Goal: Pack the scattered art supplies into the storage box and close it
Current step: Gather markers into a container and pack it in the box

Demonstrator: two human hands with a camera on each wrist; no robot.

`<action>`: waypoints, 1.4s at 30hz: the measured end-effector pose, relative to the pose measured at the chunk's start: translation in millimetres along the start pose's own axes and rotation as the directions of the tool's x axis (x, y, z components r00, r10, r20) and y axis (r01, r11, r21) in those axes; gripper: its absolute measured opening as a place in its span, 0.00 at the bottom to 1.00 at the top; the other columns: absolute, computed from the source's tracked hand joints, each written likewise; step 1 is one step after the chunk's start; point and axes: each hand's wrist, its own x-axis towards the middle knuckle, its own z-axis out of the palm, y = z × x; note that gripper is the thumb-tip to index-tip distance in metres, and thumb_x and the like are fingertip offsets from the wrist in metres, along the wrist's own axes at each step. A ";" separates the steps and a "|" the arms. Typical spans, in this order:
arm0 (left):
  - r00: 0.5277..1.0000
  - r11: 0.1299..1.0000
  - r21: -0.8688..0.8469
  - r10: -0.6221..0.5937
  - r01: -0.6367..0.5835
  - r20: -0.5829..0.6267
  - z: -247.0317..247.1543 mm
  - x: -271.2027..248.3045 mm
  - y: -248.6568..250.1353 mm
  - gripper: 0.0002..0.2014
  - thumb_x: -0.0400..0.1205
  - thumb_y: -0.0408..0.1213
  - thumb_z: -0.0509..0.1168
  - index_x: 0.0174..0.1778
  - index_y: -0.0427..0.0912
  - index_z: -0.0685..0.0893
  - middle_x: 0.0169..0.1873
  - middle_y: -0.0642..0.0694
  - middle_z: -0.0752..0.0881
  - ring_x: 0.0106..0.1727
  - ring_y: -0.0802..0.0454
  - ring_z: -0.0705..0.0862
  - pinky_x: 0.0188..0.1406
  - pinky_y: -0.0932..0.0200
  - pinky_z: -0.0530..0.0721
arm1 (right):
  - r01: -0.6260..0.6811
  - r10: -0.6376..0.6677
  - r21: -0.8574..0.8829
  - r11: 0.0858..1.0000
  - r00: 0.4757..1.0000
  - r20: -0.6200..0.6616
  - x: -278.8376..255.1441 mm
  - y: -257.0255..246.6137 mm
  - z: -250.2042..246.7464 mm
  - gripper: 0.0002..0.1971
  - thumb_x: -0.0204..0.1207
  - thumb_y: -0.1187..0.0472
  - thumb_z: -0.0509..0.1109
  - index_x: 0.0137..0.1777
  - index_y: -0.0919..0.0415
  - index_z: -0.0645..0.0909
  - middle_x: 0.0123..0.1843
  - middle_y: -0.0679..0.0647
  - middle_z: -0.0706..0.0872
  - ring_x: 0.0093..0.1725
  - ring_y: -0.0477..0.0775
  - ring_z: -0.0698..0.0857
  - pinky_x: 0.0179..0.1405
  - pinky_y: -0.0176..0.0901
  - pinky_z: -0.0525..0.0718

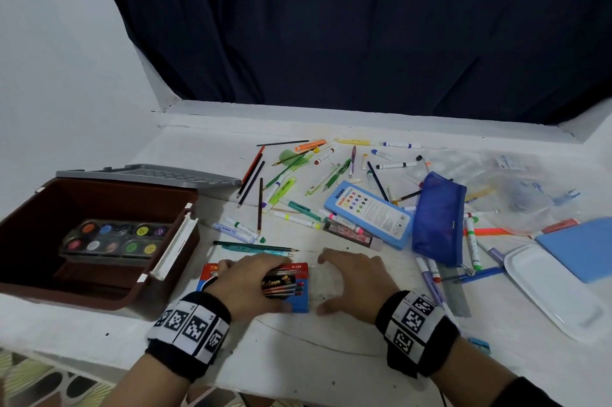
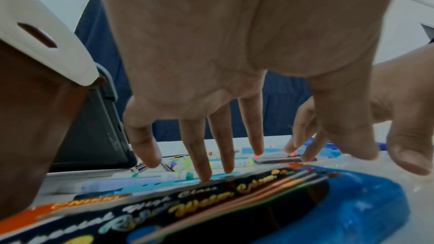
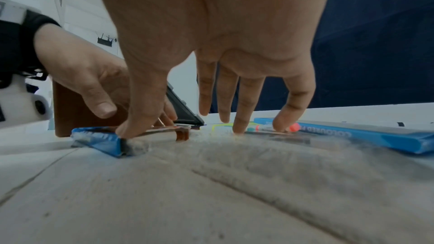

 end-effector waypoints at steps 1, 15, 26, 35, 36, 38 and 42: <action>1.000 1.000 -0.005 0.001 -0.001 -0.025 0.6 -1.2 -0.5 0.34 0.71 0.67 0.71 0.73 0.66 0.71 0.65 0.66 0.78 0.68 0.62 0.75 0.72 0.43 0.67 | -0.001 0.001 0.007 1.000 1.000 -0.020 -1.9 2.6 -1.8 0.37 0.64 0.36 0.79 0.72 0.40 0.68 0.75 0.41 0.75 0.73 0.49 0.74 0.71 0.57 0.66; 0.876 0.867 -0.416 0.049 -0.275 -0.479 -4.8 -12.2 69.2 0.17 0.75 0.63 0.65 0.57 0.62 0.84 0.45 0.56 0.85 0.42 0.52 0.82 0.46 0.58 0.84 | 0.132 0.043 0.295 0.946 0.853 -0.521 -28.8 56.1 -45.5 0.09 0.76 0.48 0.74 0.53 0.44 0.79 0.47 0.41 0.89 0.47 0.40 0.87 0.49 0.44 0.88; 0.868 0.899 -0.309 0.135 -0.310 -0.477 -24.4 53.1 84.6 0.11 0.80 0.49 0.72 0.56 0.65 0.84 0.46 0.60 0.84 0.45 0.55 0.83 0.45 0.66 0.82 | 0.054 0.127 0.319 0.946 0.844 -0.521 3.2 92.2 -72.6 0.06 0.76 0.55 0.74 0.46 0.45 0.79 0.39 0.41 0.87 0.39 0.39 0.87 0.41 0.38 0.87; 0.945 0.985 -0.076 0.123 -0.153 -0.303 -57.5 217.9 66.9 0.07 0.86 0.44 0.62 0.56 0.59 0.83 0.52 0.57 0.86 0.52 0.55 0.84 0.62 0.42 0.81 | -0.138 0.123 -0.016 0.990 0.923 -0.365 97.2 118.1 -107.7 0.10 0.81 0.52 0.60 0.56 0.46 0.80 0.53 0.46 0.88 0.51 0.52 0.86 0.49 0.47 0.85; 0.954 0.989 -0.064 0.113 -0.136 -0.277 -59.2 231.7 67.8 0.08 0.85 0.42 0.62 0.56 0.57 0.84 0.52 0.55 0.86 0.53 0.53 0.84 0.63 0.42 0.81 | -0.162 0.130 -0.069 0.984 0.931 -0.341 108.1 120.7 -109.1 0.11 0.82 0.52 0.59 0.59 0.47 0.80 0.56 0.47 0.87 0.53 0.53 0.86 0.51 0.47 0.83; 0.972 0.994 -0.021 0.104 -0.110 -0.209 -61.7 255.5 69.5 0.08 0.84 0.42 0.62 0.56 0.53 0.84 0.53 0.51 0.87 0.56 0.48 0.84 0.65 0.43 0.80 | -0.202 0.149 -0.141 0.969 0.936 -0.318 128.2 123.9 -110.7 0.13 0.84 0.51 0.57 0.63 0.48 0.79 0.60 0.49 0.86 0.57 0.54 0.85 0.53 0.48 0.80; 0.992 0.991 0.114 0.085 -0.074 -0.092 -63.2 288.8 73.5 0.07 0.84 0.43 0.62 0.53 0.53 0.85 0.54 0.51 0.88 0.60 0.45 0.84 0.66 0.45 0.75 | -0.272 0.224 -0.181 0.945 0.942 -0.249 161.0 132.3 -108.3 0.12 0.84 0.51 0.56 0.61 0.47 0.78 0.61 0.50 0.85 0.60 0.56 0.84 0.57 0.50 0.78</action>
